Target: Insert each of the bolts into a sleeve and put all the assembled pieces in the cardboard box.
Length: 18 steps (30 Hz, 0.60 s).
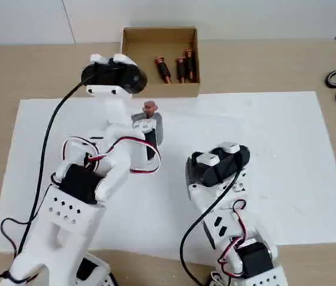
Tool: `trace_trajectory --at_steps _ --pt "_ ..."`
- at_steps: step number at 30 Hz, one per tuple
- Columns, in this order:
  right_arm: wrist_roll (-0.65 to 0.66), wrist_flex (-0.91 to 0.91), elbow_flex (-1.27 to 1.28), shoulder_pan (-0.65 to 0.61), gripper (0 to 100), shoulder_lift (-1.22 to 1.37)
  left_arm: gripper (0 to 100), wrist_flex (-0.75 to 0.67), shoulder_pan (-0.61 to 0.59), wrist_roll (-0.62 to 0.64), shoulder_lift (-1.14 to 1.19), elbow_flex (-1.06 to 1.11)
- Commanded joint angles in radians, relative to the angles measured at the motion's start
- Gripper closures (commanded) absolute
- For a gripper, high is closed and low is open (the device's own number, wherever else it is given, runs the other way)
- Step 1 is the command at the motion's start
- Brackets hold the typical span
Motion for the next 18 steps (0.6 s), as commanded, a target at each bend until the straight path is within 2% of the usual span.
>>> trace_trajectory --at_steps 1,10,18 --pt "-0.017 -0.018 -0.005 -0.051 99.5 -0.018 99 -0.066 0.023 -0.014 -0.020 -0.004" --pt "-0.020 -0.022 0.052 -0.067 99.5 -0.018 99 -0.074 0.133 -0.014 -0.012 0.035" --pt "-0.020 -0.022 0.052 -0.110 99.5 -0.018 99 -0.353 0.137 -0.014 -0.094 0.226"
